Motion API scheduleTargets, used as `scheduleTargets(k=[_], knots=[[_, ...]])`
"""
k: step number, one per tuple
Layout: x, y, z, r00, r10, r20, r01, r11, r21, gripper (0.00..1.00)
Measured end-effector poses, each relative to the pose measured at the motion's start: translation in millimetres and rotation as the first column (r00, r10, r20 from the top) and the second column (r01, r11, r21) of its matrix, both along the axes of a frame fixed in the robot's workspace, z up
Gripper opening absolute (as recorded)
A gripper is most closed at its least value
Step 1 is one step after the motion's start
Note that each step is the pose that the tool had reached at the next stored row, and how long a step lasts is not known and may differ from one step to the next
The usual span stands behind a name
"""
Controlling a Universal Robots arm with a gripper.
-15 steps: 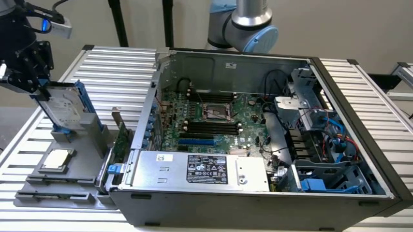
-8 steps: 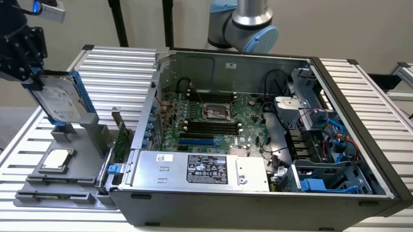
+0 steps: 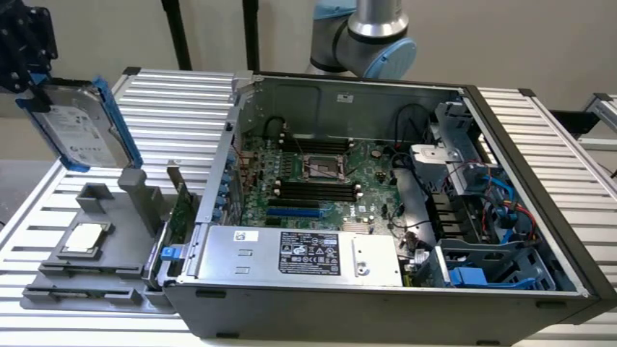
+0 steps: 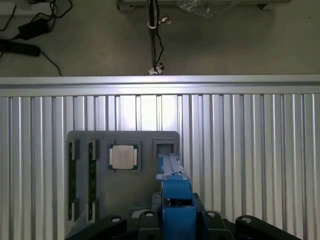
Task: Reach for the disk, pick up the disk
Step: 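Pick up the disk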
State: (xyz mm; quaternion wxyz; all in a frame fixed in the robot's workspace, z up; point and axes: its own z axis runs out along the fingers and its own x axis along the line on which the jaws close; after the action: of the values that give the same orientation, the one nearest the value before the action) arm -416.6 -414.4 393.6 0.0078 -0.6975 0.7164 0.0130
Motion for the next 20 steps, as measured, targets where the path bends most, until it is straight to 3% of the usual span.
scheduleTargets(k=[9,20], knots=[[22.8,-4.0,40.7,1.0000,0.003,0.0001,-0.003,1.0000,0.0087,0.33],[72.4,-10.9,87.9,1.0000,0.003,-0.0016,-0.003,0.9998,0.0178,0.33]])
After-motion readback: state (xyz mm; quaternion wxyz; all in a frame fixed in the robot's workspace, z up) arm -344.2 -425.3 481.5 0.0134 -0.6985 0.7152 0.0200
